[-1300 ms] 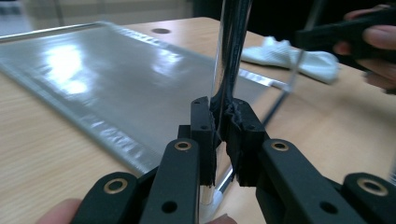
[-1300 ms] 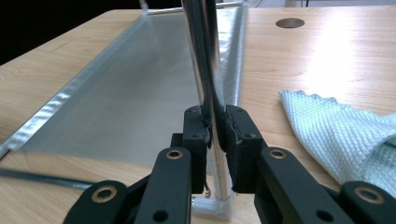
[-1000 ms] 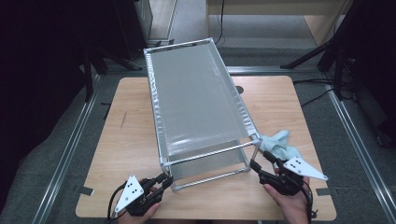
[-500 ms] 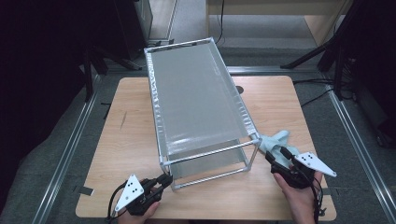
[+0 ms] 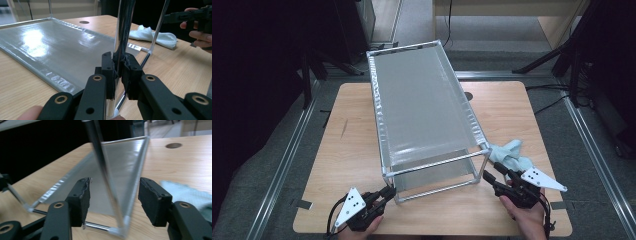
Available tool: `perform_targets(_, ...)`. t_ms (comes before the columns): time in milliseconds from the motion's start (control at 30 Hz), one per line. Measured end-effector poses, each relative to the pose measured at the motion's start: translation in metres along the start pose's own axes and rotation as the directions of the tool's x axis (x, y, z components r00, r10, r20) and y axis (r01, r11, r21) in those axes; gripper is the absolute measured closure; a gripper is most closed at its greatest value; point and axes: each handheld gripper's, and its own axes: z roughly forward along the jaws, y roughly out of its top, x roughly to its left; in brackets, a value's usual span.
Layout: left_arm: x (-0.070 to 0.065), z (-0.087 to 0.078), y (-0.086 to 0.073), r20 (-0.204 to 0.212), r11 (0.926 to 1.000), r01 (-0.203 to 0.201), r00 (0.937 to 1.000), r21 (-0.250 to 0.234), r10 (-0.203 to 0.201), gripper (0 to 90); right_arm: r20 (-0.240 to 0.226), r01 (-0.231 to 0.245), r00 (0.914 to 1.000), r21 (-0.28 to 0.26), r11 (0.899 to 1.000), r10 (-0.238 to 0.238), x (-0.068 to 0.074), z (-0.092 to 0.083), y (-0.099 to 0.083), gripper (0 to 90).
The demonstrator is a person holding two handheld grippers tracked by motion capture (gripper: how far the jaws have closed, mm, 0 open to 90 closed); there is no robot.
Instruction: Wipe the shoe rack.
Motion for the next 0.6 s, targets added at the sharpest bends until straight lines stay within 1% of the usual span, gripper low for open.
perform_targets(33, 0.000, 0.000, 0.000, 0.002, 1.0000, 0.001, 1.0000, -0.001, -0.001, 81.0, 0.001, 0.011, 0.9999, 0.001, 1.000, -0.011, 0.003, 0.003, 0.000, 43.1)
perform_targets(67, 0.000, 0.001, 0.000, 0.006, 1.0000, 0.002, 1.0000, -0.001, -0.002, 81.0, 0.021, 0.023, 0.9995, 0.009, 1.000, -0.023, 0.008, 0.007, -0.001, 45.8)
perform_targets(100, 0.000, 0.002, 0.000, 0.007, 1.0000, 0.002, 1.0000, -0.003, -0.002, 81.0, 0.042, 0.036, 0.9985, 0.020, 0.999, -0.037, 0.011, 0.012, -0.002, 49.9)
perform_targets(167, -0.001, 0.002, 0.000, 0.001, 1.0000, -0.005, 1.0000, -0.002, 0.005, 81.1, 0.083, 0.055, 0.9948, 0.046, 0.997, -0.058, 0.018, 0.022, -0.004, 61.1)
perform_targets(233, -0.002, 0.001, 0.000, -0.002, 1.0000, -0.009, 1.0000, -0.002, 0.009, 81.3, 0.164, 0.066, 0.9837, 0.057, 0.996, -0.074, 0.023, 0.026, -0.007, 75.1)
perform_targets(267, -0.001, 0.001, 0.000, 0.008, 1.0000, -0.003, 1.0000, -0.002, 0.003, 81.3, 0.185, 0.058, 0.9805, 0.053, 0.997, -0.067, 0.023, 0.026, -0.007, 78.5)
perform_targets(300, -0.001, 0.002, -0.001, 0.017, 1.0000, -0.002, 0.9999, -0.004, 0.002, 81.2, 0.176, 0.047, 0.9828, 0.052, 0.998, -0.055, 0.021, 0.024, -0.007, 78.5)
perform_targets(333, -0.001, 0.002, -0.001, 0.017, 1.0000, -0.002, 0.9999, -0.004, 0.002, 81.2, 0.176, 0.047, 0.9828, 0.052, 0.998, -0.055, 0.021, 0.024, -0.007, 78.5)
perform_targets(367, -0.004, 0.002, -0.001, 0.024, 0.9999, -0.010, 0.9997, -0.002, 0.010, 81.2, 0.167, 0.051, 0.9842, 0.059, 0.997, -0.060, 0.020, 0.020, -0.007, 79.0)
perform_targets(433, -0.006, 0.002, -0.001, 0.034, 0.9999, -0.016, 0.9993, 0.001, 0.016, 81.2, 0.166, 0.060, 0.9836, 0.071, 0.996, -0.071, 0.020, 0.014, -0.007, 79.0)
perform_targets(467, -0.008, 0.003, -0.001, 0.035, 0.9997, -0.024, 0.9991, 0.001, 0.024, 81.3, 0.162, 0.062, 0.9840, 0.073, 0.995, -0.074, 0.020, 0.011, -0.008, 77.5)
perform_targets(500, -0.009, 0.003, 0.000, 0.033, 0.9996, -0.030, 0.9990, 0.003, 0.030, 81.3, 0.141, 0.068, 0.9873, 0.051, 0.996, -0.074, 0.019, 0.005, -0.008, 70.8)
perform_targets(533, -0.011, 0.003, 0.000, 0.021, 0.9991, -0.043, 0.9989, 0.004, 0.043, 81.4, 0.106, 0.064, 0.9922, 0.015, 0.998, -0.065, 0.018, -0.001, -0.008, 61.9)
perform_targets(567, -0.013, 0.003, 0.000, 0.004, 0.9981, -0.061, 0.9981, 0.004, 0.061, 81.5, 0.091, 0.061, 0.9941, -0.012, 0.998, -0.059, 0.018, -0.008, -0.005, 54.5)
perform_targets(600, -0.015, 0.002, 0.000, 0.000, 0.9975, -0.071, 0.9975, 0.007, 0.071, 81.6, 0.086, 0.062, 0.9946, -0.043, 0.997, -0.058, 0.017, -0.015, -0.002, 50.8)
